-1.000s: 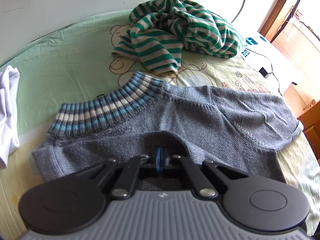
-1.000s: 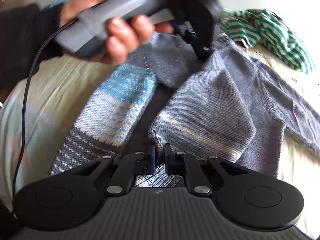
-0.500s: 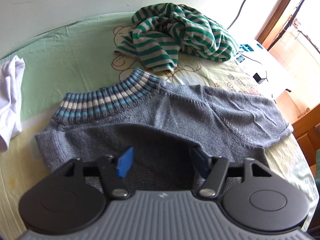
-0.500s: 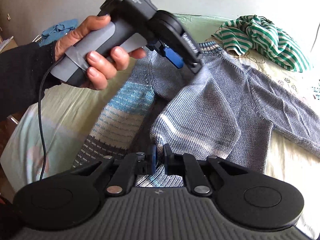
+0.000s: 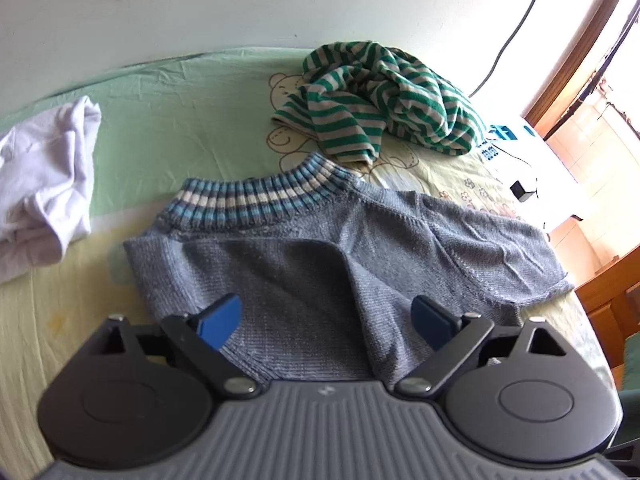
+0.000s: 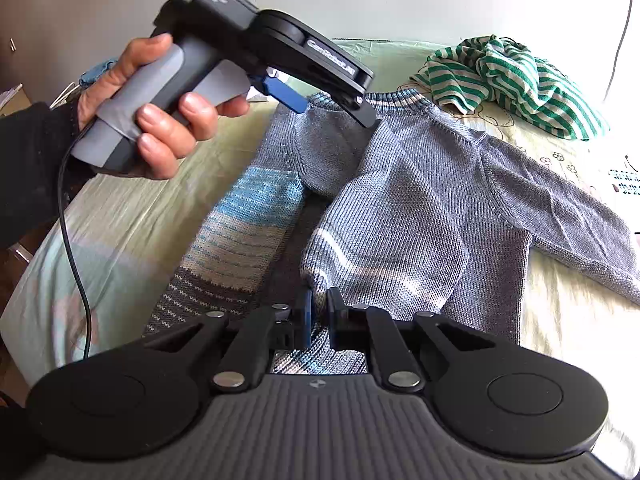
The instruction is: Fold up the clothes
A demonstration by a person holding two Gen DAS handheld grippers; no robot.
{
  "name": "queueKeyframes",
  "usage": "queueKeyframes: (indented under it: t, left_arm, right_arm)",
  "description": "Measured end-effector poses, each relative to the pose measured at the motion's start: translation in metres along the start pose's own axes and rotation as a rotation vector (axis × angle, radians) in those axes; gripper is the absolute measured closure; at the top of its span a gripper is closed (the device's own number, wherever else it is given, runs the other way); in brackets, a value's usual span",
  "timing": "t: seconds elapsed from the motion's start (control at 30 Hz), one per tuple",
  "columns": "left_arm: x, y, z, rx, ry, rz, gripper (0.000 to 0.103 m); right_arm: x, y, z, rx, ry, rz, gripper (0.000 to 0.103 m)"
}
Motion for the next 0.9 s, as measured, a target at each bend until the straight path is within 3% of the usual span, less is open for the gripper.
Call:
queueKeyframes:
  t: [0.13, 0.2, 0.23, 0.3, 0.33, 0.4, 0.6, 0.9]
  left_arm:
    - [0.020, -0.016, -0.002, 0.046, -0.004, 0.038, 0.009]
    - [0.033, -0.019, -0.002, 0.041, 0.028, 0.027, 0.015]
    - [0.040, -0.020, -0.003, 0.039, 0.051, 0.036, 0.037]
    - [0.040, -0.022, -0.003, 0.052, 0.033, 0.066, 0.068]
    - [0.036, -0.021, -0.002, 0.051, 0.034, 0.050, 0.101]
    - [0.025, -0.016, 0.000, 0.031, 0.037, 0.018, 0.103]
    - [-0.023, -0.003, -0.008, 0.065, -0.059, 0.007, 0.103]
    - [-0.053, 0.029, -0.052, 0.119, -0.059, 0.037, 0.103]
  right_arm:
    - [-0.001, 0.004, -0.001, -0.011, -0.001, -0.004, 0.095]
    - [-0.003, 0.005, -0.001, -0.018, -0.003, -0.009, 0.095]
    - [-0.004, 0.006, -0.001, -0.021, -0.004, -0.012, 0.095]
    - [-0.006, 0.008, -0.001, -0.027, -0.005, -0.022, 0.095]
    - [-0.007, 0.009, -0.001, -0.027, -0.008, -0.027, 0.095]
    - [-0.013, 0.010, -0.002, -0.022, -0.022, -0.027, 0.095]
    - [-0.032, 0.019, 0.001, -0.039, -0.055, 0.026, 0.095]
    - [-0.041, 0.063, -0.006, -0.183, -0.003, 0.150, 0.095]
Point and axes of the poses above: each gripper's, at about its wrist camera, not at the fingertips, and x roughly the way its jaws point, y to its left, z to its top, the point moved 1 cm from there along x, roughly the way its jaws point, and after that the axes turned 13 degrees about -x, right-handed, at the moved point
